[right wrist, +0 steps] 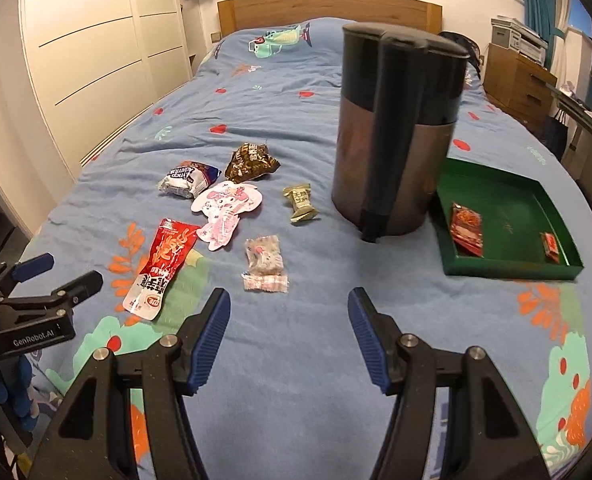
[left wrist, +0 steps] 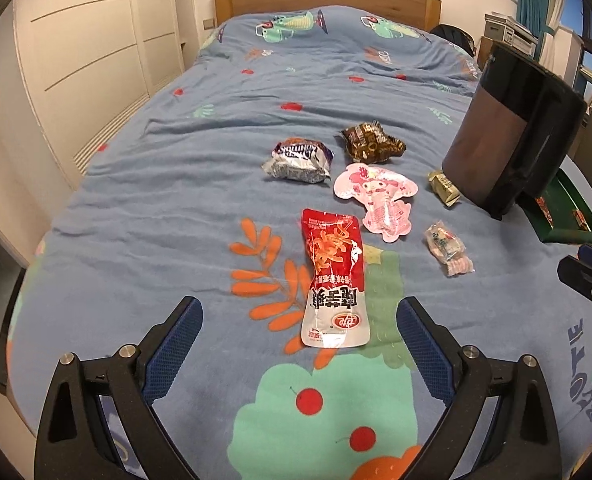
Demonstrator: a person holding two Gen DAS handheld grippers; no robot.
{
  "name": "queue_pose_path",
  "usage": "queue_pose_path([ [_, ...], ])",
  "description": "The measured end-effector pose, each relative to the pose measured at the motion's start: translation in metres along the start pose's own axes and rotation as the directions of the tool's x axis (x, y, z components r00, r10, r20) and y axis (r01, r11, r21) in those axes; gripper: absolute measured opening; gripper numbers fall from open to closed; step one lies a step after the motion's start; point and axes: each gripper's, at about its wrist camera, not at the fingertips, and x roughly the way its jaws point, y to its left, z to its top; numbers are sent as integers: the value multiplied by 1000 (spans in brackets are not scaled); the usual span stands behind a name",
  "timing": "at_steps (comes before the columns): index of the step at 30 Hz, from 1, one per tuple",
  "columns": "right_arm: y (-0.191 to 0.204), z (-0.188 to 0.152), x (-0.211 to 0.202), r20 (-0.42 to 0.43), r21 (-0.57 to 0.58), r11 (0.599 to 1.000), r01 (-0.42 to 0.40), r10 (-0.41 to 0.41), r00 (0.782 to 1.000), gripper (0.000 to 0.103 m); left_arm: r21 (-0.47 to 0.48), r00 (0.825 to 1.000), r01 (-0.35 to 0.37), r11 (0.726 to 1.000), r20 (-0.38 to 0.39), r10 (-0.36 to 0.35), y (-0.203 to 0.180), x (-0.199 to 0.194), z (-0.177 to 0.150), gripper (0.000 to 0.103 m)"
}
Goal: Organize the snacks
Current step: 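Move both open tools back from the tray toward the remaining snacks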
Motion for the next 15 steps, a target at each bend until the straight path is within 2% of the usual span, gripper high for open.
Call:
queue_pose_path([
  [7,9,5,24,-19,-10,1000,-5,4,1000,103,5,999,39,999,-11,-39,0,21,4,96],
  [11,16,7,38,-37,-23,1000,-13,12,999,103,4,998,53,999,-44,-52,-3,38,7,96],
  [15,18,9,54,-55,-23,1000,-12,10,998,103,27,996,34,999,-81,-32,-9,56,10,96],
])
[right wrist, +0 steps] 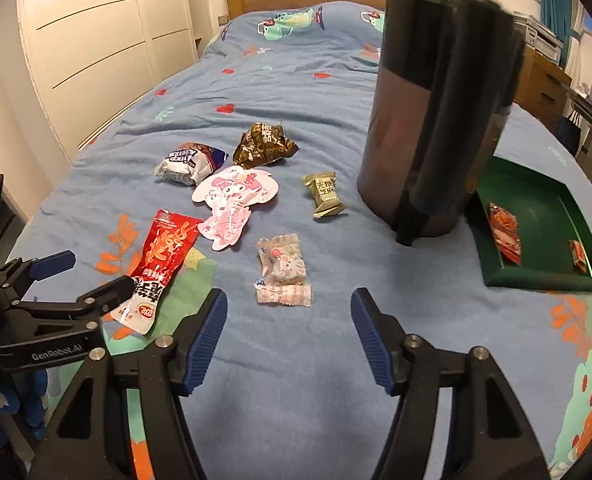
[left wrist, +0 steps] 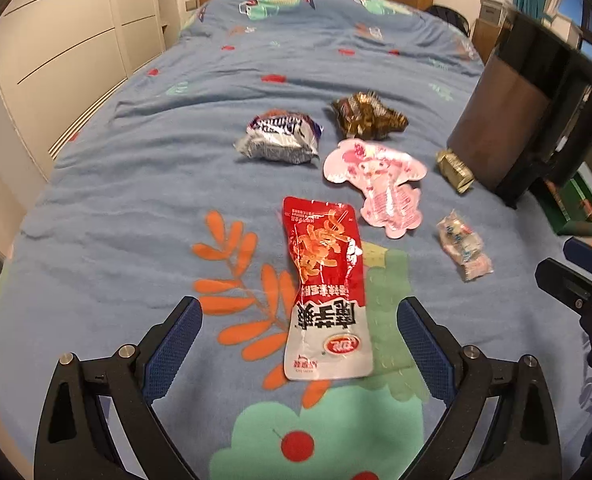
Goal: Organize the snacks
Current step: 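Move both open tools back from the tray toward the remaining snacks, then grasp the red spicy strip bag with left tool while right tool grasps pink-wrapped candy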
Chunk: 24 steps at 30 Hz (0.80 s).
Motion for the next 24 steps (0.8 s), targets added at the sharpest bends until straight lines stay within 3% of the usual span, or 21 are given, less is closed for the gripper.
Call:
queue_pose_path([
  [24,-5,17,95,-98,0,1000,-3,3,995,103,15,995,38,999,-90,-36,-4,71,17,96],
])
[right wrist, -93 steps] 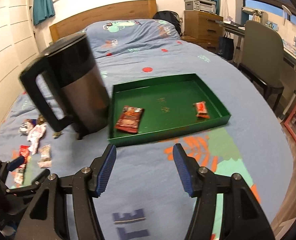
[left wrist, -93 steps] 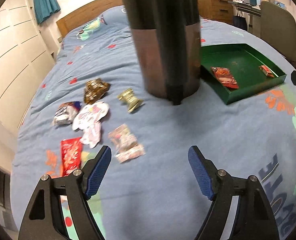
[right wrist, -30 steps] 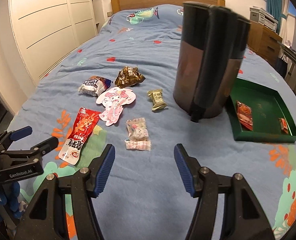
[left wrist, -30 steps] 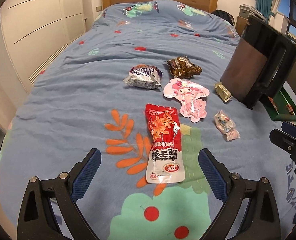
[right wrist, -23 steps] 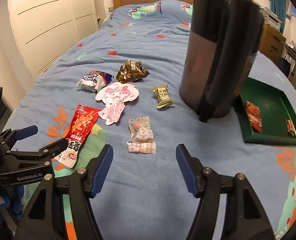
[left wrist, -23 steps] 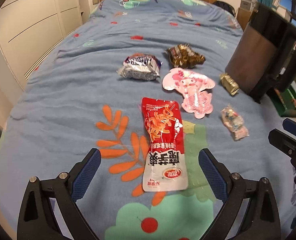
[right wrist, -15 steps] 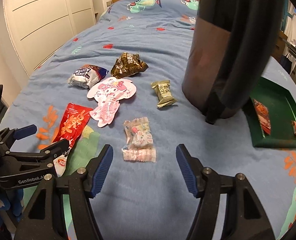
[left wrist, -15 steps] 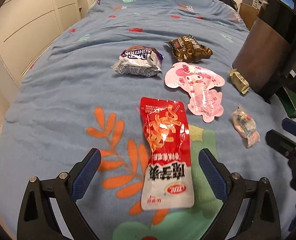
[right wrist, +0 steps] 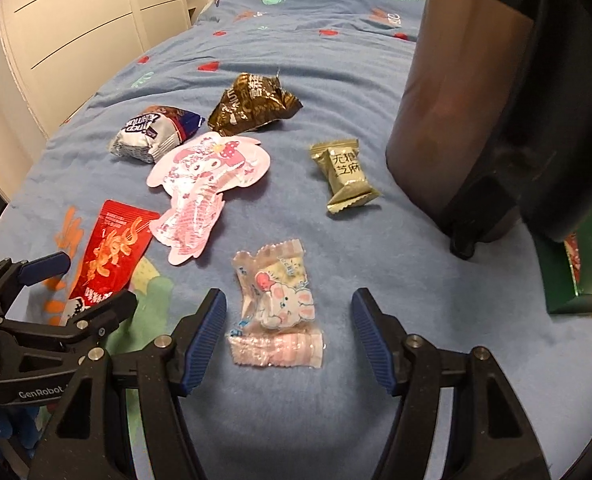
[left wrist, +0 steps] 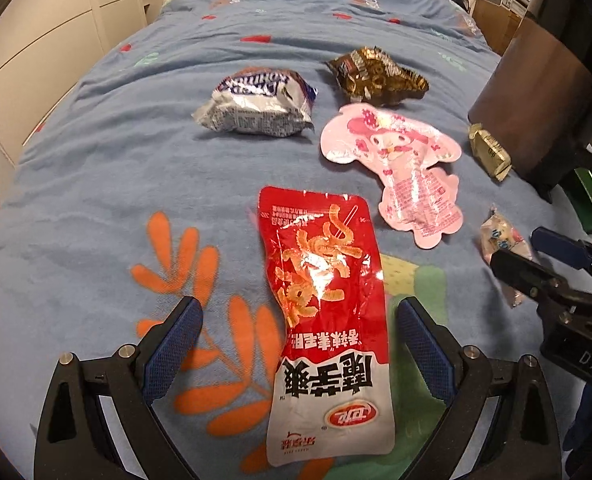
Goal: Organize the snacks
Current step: 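Grasp the red spicy strip bag with left tool while right tool grasps pink-wrapped candy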
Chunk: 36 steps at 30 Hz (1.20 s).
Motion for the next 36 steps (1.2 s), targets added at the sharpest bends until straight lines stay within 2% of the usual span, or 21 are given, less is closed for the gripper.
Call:
queue_pose_path([
  [7,-1,1,12,-4,-2,1000,-26,26,1000,103,41,999,-41,998,-31,43,-8,13,-2,98],
  [12,7,-2,20,-10,-36,999,-9,9,1000,103,29,998,-40,999,-43,42,-7,17,-3,102],
  [23,9,-4,20,-4,-56,998,-16,16,1000,103,23,999,-39,999,-37,40,-3,20,-3,102],
  [32,9,-5,19,-2,-67,997,-24,24,1000,103,37,999,-46,998,-18,47,-13,14,-7,98],
  [36,10,-6,19,2,-69,997,-22,22,1000,103,44,999,-43,998,-7,43,-18,11,-7,91],
])
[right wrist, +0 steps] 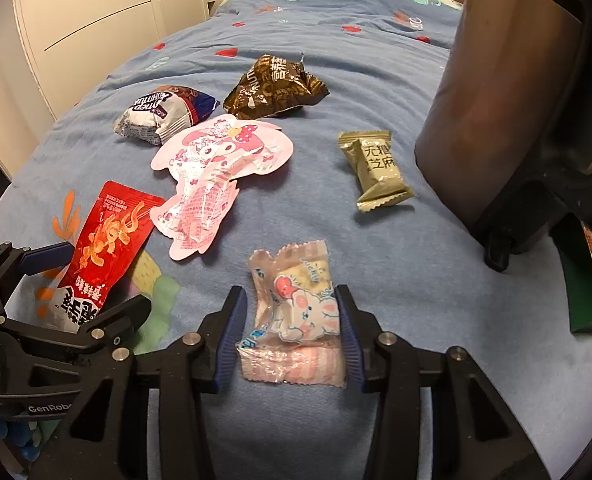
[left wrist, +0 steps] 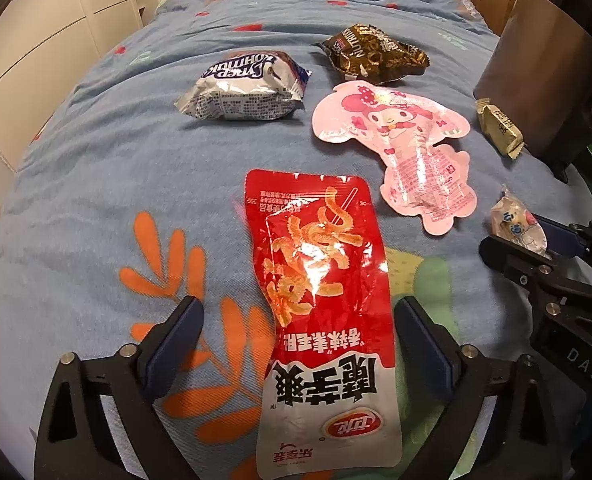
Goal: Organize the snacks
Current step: 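Grasp the red spicy strip bag with left tool while right tool grasps pink-wrapped candy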
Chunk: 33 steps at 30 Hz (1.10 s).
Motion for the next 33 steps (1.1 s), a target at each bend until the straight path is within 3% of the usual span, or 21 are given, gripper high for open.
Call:
queue_pose_path([
  [17,-1,-3,-3,8,-2,1000,-3,4,1000,103,34,999,33,999,34,-34,-16,-13,-2,59],
  [22,0,-4,-3,7,-5,1000,4,-4,1000,103,26,998,43,999,46,-44,-17,-16,-2,44],
  [33,0,-4,-4,11,0,1000,4,-4,1000,103,-49,994,78,996,87,-73,-3,-24,0,35],
])
